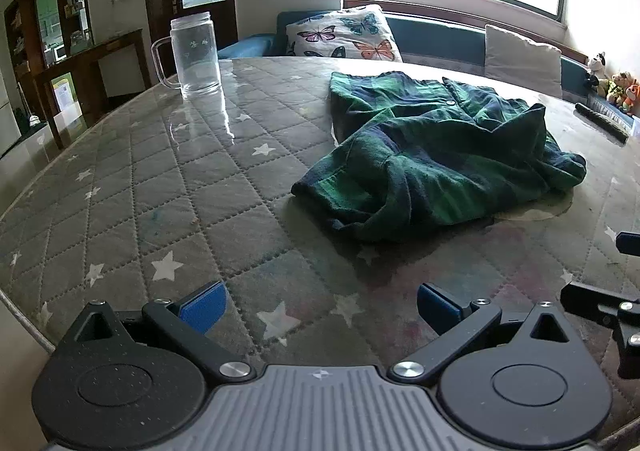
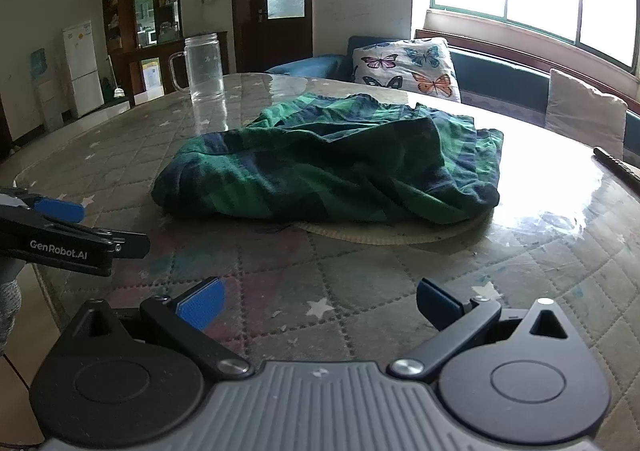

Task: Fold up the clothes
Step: 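Move both grippers toward the crumpled plaid shirt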

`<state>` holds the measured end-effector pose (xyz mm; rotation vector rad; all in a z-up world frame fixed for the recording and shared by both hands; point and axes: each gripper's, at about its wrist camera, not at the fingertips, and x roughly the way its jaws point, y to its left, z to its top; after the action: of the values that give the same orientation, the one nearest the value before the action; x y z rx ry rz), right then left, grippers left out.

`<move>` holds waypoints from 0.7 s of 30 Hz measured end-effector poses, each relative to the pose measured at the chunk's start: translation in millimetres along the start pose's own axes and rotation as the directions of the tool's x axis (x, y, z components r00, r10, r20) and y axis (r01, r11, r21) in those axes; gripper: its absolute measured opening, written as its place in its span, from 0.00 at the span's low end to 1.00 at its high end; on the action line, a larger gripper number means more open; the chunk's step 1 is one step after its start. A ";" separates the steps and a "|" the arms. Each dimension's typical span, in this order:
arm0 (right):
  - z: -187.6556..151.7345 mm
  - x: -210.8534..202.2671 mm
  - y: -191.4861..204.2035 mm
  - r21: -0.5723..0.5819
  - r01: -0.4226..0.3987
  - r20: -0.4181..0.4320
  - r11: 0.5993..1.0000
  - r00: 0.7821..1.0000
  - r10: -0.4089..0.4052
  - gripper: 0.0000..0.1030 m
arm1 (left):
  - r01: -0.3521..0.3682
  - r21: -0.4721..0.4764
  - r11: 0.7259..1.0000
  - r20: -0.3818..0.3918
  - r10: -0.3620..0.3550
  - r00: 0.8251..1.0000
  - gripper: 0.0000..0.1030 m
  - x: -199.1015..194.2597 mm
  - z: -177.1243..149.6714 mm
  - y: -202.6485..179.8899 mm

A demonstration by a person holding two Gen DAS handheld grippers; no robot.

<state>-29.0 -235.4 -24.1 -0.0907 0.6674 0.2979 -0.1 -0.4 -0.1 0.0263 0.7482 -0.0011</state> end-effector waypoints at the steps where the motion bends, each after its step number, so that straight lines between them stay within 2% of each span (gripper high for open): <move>1: 0.3 -0.1 -0.2 -0.002 0.002 0.005 1.000 1.000 -0.002 1.00 | 0.002 0.002 1.000 -0.001 -0.002 1.000 1.00 0.0 -0.3 -0.7; 21: -3.0 1.3 8.9 -0.007 -0.005 -0.023 1.000 1.000 0.005 1.00 | 0.025 0.035 0.999 -0.009 -0.024 1.000 1.00 0.9 -1.5 -12.1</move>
<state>-32.6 -227.1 -27.1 -0.0994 0.6896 0.3046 -0.6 -12.4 -2.1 0.0506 0.7572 -0.0376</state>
